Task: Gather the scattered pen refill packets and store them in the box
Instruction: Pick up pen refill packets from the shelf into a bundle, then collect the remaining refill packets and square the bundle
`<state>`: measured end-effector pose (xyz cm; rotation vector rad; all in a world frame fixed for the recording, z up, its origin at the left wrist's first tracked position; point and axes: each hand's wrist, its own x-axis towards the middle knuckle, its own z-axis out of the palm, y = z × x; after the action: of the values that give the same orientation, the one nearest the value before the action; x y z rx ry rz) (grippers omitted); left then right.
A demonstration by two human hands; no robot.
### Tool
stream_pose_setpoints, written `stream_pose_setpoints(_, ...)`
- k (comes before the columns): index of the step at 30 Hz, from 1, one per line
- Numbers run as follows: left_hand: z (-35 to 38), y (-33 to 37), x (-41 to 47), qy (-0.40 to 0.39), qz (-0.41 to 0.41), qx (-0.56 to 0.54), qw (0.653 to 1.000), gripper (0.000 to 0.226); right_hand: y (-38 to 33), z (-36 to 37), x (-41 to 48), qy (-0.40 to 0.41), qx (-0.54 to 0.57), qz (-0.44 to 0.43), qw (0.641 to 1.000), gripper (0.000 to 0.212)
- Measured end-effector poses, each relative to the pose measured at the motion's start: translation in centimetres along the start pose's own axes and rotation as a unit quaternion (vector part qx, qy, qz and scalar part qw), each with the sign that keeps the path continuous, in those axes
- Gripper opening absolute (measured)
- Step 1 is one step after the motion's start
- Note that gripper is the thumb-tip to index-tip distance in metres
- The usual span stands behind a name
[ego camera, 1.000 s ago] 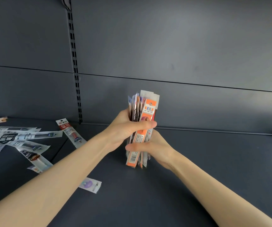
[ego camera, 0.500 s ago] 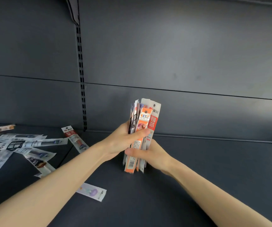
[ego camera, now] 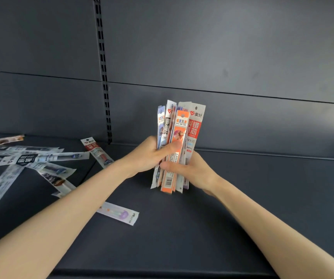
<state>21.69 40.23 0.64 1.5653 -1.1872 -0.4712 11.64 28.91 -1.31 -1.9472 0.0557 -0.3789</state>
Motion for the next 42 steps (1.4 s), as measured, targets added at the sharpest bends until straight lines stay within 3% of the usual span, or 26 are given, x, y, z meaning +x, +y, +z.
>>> stream_pose_setpoints(5, -0.6, -1.4, 0.2, 0.074, 0.008, -0.019, 0.997, 0.036, 0.5, -0.4, -0.1, 0.069, -0.03, 0.048, 0.996, 0.067)
stream_pose_setpoints(7, -0.6, -2.3, 0.0, 0.091, 0.008, -0.008, 0.996, 0.037, 0.6, -0.6, -0.5, 0.069, -0.046, 0.066, 0.994, 0.059)
stream_pose_setpoints(10, 0.0, -3.2, -0.2, 0.088, 0.011, 0.048, 0.995, 0.032, 0.9, -1.0, -0.6, 0.049, -0.082, 0.067, 0.993, 0.028)
stream_pose_setpoints(14, -0.2, -4.5, 0.2, 0.081, -0.027, 0.094, 0.992, 0.04, 2.8, -1.4, 0.0, 0.06, -0.253, 0.113, 0.959, 0.08)
stream_pose_setpoints(19, 0.0, -3.3, 0.4, -0.007, -0.068, 0.076, 0.995, 0.023, 2.9, -1.5, -0.1, 0.055, -0.252, 0.136, 0.957, 0.096)
stream_pose_setpoints(22, 0.4, -3.2, 0.9, -0.008, -0.109, 0.187, 0.976, 0.032, 2.8, -1.5, -0.4, 0.055, -0.254, 0.143, 0.955, 0.09)
stream_pose_setpoints(26, 0.8, -3.8, 0.4, 0.052, -0.194, 0.423, 0.884, 0.055, 2.5, -1.4, -0.7, 0.065, -0.272, 0.145, 0.949, 0.062)
stream_pose_setpoints(28, 0.6, -3.7, -0.1, 0.055, -0.171, 0.399, 0.899, 0.053, 2.3, -1.6, -0.9, 0.06, -0.259, 0.138, 0.954, 0.056)
stream_pose_setpoints(30, 0.4, -3.5, -0.5, 0.011, -0.146, 0.362, 0.921, 0.05, 1.9, -1.6, -1.0, 0.05, -0.26, 0.142, 0.954, 0.054)
stream_pose_setpoints(33, 0.7, -3.4, -0.8, -0.041, -0.136, 0.399, 0.906, 0.049, 1.7, -1.6, -0.9, 0.039, -0.306, 0.146, 0.94, 0.056)
stream_pose_setpoints(38, -0.1, -2.6, -0.6, -0.002, -0.107, 0.364, 0.925, 0.048, 1.4, -1.6, -0.7, 0.076, -0.281, 0.113, 0.95, 0.049)
stream_pose_setpoints(42, -1.9, -0.8, -1.1, 0.023, -0.067, 0.415, 0.907, 0.041, 0.3, -1.9, -0.4, 0.146, -0.28, 0.058, 0.947, 0.035)
